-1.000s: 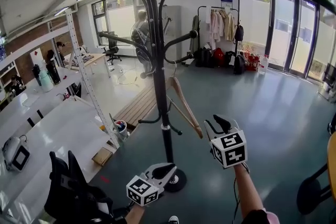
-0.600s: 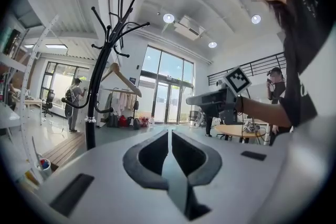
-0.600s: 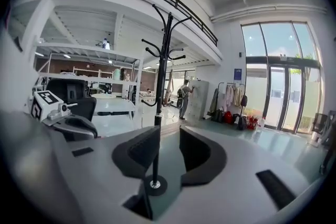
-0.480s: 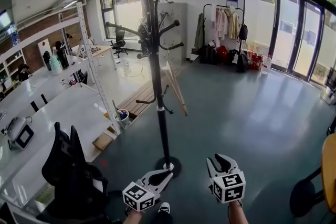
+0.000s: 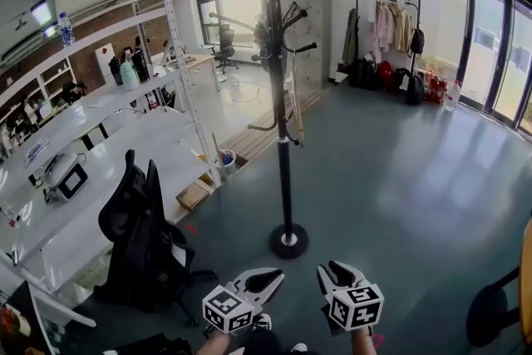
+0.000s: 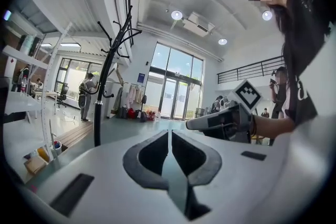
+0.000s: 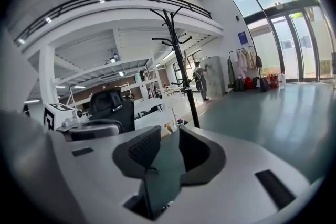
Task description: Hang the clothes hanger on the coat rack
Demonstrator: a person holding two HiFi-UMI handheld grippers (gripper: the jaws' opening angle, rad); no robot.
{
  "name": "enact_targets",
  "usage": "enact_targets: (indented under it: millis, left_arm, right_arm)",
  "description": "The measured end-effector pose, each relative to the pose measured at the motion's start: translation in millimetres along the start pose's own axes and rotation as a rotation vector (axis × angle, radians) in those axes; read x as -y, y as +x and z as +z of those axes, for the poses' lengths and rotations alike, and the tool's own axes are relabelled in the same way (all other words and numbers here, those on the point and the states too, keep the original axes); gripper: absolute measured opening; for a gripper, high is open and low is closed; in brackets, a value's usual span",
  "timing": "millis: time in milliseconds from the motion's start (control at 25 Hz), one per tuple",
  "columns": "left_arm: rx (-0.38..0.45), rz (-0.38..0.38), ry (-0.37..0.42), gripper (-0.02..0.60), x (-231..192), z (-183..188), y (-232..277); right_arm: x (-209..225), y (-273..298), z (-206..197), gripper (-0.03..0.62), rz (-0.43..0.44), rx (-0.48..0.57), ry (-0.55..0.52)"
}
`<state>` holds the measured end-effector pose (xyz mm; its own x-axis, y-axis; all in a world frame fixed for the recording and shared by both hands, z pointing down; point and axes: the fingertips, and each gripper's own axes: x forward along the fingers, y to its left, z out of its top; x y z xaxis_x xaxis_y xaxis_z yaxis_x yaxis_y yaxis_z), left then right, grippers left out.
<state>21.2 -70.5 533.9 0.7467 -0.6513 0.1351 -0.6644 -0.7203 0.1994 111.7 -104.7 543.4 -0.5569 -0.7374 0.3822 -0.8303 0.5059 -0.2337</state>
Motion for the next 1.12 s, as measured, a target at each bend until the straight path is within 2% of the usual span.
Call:
enact_targets:
  millis: [160, 320, 560, 720, 880, 1120]
  left_arm:
    - [0.011, 0.013, -0.001, 0.017, 0, 3, -15]
    - [0.021, 0.003, -0.004, 0.017, 4, -1, -25]
    - [0.025, -0.007, 0.021, 0.017, -4, -5, -66]
    - [0.015, -0.018, 0.023, 0.017, -31, -6, -104]
    - [0.010, -0.047, 0.022, 0.017, -52, -15, -129]
    - [-0.010, -0.112, 0.007, 0.017, -56, -13, -148]
  right_arm:
    - [-32, 0, -6, 0.115, 0.044, -0.005, 0.025]
    - [-56, -3, -16, 0.103, 0.053, -0.008, 0.022]
    - [-90, -7, -23, 0.082, 0.012, 0.012, 0.047]
    - [-128, 12, -26, 0.059, -0.019, 0.026, 0.072]
    - [-160, 29, -37, 0.036, -0.045, 0.026, 0.081]
    - [-186, 37, -42, 0.020, -0.096, 0.031, 0.091]
